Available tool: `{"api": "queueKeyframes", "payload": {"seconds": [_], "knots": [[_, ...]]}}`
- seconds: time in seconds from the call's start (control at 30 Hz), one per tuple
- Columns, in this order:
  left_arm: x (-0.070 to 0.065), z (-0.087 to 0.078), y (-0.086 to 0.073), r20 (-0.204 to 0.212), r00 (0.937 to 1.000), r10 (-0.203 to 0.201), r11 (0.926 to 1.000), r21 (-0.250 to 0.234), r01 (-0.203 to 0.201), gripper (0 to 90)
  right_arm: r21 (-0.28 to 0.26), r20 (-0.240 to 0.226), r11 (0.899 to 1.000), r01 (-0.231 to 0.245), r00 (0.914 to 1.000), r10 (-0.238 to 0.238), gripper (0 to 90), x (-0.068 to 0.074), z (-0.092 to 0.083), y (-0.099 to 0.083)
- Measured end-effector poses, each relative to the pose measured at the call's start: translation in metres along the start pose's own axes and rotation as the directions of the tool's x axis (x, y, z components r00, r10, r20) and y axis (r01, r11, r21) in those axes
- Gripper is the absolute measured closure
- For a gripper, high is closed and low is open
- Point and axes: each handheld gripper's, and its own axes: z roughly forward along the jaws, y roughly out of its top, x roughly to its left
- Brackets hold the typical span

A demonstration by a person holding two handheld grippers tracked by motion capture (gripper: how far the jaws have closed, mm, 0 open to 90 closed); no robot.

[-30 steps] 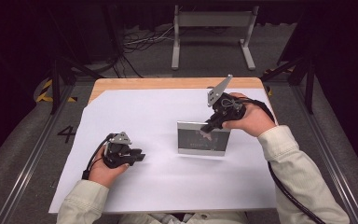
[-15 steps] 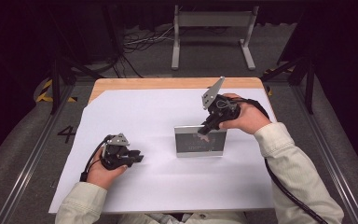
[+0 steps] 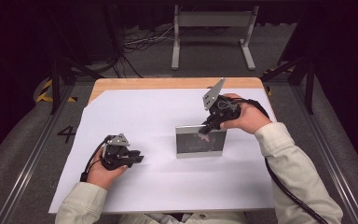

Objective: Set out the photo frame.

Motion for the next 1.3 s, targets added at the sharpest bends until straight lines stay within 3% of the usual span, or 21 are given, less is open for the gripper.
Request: {"api": "queueKeyframes", "payload": {"seconds": [0.33, 0.47, 0.67, 1.0, 1.3], "knots": [[0.0, 0.0, 0.0, 0.002, 1.0, -0.002, 1.0, -0.001, 0.002, 70.3, -0.019, 0.053, 1.0, -0.006, 0.9986, 0.007, 76.3, -0.004, 0.001, -0.004], [0.0, 0.001, 0.002, 0.002, 1.0, 0.006, 1.0, -0.004, -0.006, 70.0, -0.068, 0.092, 0.996, -0.057, 0.9938, 0.063, 55.2, -0.004, -0.003, -0.008], [0.0, 0.005, 0.01, 0.012, 0.9997, 0.021, 0.9998, -0.006, -0.021, 69.8, -0.091, 0.11, 0.993, -0.08, 0.9899, 0.089, 47.3, 0.002, -0.008, -0.015], [-0.002, 0.017, 0.025, 0.036, 0.9978, 0.056, 0.9984, -0.012, -0.055, 68.5, -0.136, 0.181, 0.982, -0.133, 0.971, 0.156, 38.5, 0.017, -0.031, -0.037], [-0.003, 0.021, 0.031, 0.044, 0.9968, 0.067, 0.9977, -0.012, -0.066, 68.3, -0.15, 0.224, 0.974, -0.167, 0.9542, 0.198, 37.0, 0.029, -0.044, -0.058]]}}
